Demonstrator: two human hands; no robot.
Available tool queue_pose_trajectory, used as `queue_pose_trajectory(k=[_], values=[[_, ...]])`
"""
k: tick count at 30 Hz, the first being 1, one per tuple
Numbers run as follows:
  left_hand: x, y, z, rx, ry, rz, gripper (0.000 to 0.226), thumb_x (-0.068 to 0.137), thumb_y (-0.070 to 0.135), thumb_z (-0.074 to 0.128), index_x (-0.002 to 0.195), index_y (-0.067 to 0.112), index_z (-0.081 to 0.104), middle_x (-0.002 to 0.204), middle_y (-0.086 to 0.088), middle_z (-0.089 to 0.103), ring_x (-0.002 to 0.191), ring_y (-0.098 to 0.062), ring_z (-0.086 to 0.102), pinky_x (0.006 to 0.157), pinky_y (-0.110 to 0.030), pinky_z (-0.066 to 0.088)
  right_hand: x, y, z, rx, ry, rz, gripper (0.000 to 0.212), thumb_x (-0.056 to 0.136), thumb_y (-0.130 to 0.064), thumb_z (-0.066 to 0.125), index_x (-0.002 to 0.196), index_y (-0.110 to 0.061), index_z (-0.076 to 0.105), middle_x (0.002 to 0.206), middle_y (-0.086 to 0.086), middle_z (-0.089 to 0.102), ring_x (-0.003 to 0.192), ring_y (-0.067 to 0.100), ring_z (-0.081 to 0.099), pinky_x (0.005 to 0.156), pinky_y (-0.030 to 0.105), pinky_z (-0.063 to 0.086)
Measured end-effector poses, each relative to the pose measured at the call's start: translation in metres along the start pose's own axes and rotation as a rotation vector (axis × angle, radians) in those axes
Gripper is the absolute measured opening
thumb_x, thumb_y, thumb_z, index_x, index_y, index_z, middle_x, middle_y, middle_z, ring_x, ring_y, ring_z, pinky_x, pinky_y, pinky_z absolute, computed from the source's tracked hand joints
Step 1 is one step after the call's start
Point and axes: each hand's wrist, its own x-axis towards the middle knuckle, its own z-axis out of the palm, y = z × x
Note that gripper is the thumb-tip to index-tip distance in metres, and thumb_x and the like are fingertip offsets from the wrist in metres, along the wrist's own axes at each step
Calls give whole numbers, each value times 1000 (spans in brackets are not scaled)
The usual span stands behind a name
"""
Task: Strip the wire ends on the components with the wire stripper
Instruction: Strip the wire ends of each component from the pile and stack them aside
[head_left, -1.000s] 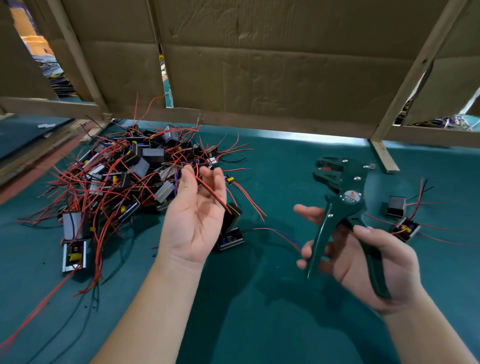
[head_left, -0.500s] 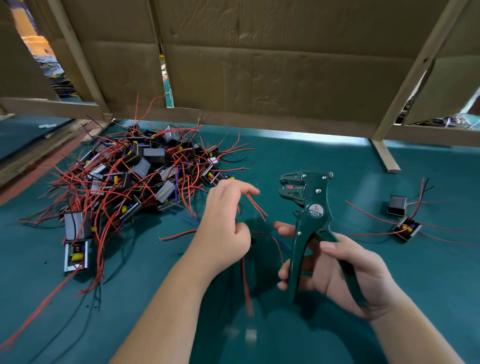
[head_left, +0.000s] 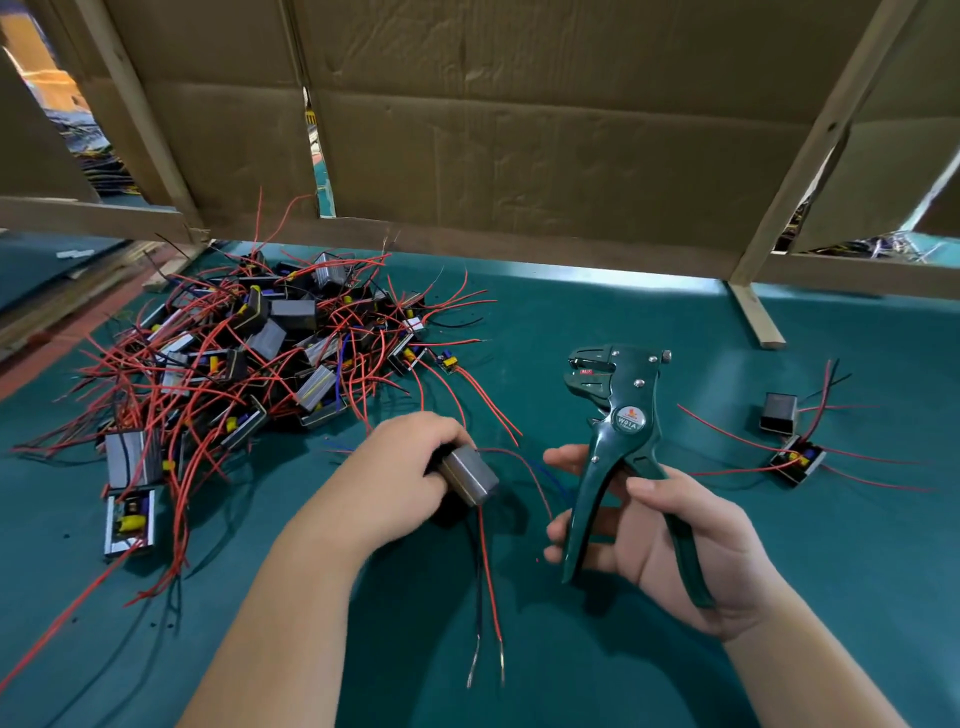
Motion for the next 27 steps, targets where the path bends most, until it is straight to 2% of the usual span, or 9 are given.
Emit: queue_pose_trajectory(k=[4, 8, 9, 11, 14, 18, 23, 25, 27], values=[[0, -12, -15, 184, 398, -192, 30, 79, 3, 57, 107, 13, 64, 108, -8, 63, 100, -32, 54, 86, -37, 41, -2, -3, -3, 30, 23, -31, 81, 54, -23, 87, 119, 11, 52, 136, 28, 48, 80, 46, 60, 73, 62, 49], [-2, -4, -17, 193, 764, -487, 55, 85, 10, 54, 139, 15, 44, 134, -13, 50, 115, -37, 39, 93, -48, 27, -3, -5, -3, 42, 26, -42, 84, 53, -23, 87, 121, 12, 51, 137, 28, 48, 79, 46, 60, 72, 61, 50], [-3, 1, -17, 152, 825, -460, 57, 84, 9, 51, 140, 15, 43, 131, -13, 52, 115, -36, 40, 95, -47, 25, -2, -5, -3, 47, 26, -41, 84, 53, -23, 87, 121, 12, 51, 137, 28, 48, 79, 46, 60, 72, 61, 50], [-5, 10, -17, 53, 880, -349, 51, 81, 11, 42, 131, 18, 50, 104, -10, 64, 100, -35, 53, 91, -42, 29, -3, -5, -3, 57, 18, -36, 88, 54, -23, 87, 124, 14, 46, 138, 27, 47, 80, 46, 60, 72, 61, 50], [-7, 25, -11, -229, 843, -319, 40, 81, 21, 36, 119, 25, 50, 78, -2, 63, 77, -34, 60, 70, -40, 43, -4, -6, -5, 81, -37, -22, 88, 59, -24, 84, 127, 16, 44, 140, 28, 45, 82, 45, 60, 74, 60, 49], [-1, 35, 3, -489, 744, -280, 34, 88, 7, 39, 116, 27, 44, 75, 14, 56, 62, 3, 53, 60, -26, 36, -6, -8, -2, 105, -200, -18, 72, 72, -24, 75, 129, 12, 48, 145, 29, 37, 86, 43, 61, 80, 61, 47], [3, 33, 13, -547, 433, -350, 31, 89, 1, 40, 98, 29, 47, 60, 7, 48, 44, -2, 42, 44, -17, 32, -6, -4, -1, 86, -238, -88, 73, 75, -23, 74, 134, 8, 44, 149, 16, 38, 88, 43, 61, 81, 59, 46], [3, 35, 17, -575, 372, -349, 28, 89, 2, 39, 90, 29, 47, 55, 7, 45, 41, -5, 39, 42, -17, 31, -4, -3, -1, 77, -177, -107, 77, 69, -23, 79, 132, 8, 48, 139, 20, 49, 85, 45, 60, 78, 60, 47], [4, 36, 18, -643, 350, -346, 29, 89, 3, 38, 86, 31, 46, 52, 6, 40, 43, -10, 34, 47, -27, 32, -3, -3, -1, 71, -110, -114, 80, 63, -23, 83, 130, 8, 51, 119, 24, 58, 82, 46, 60, 76, 60, 48]])
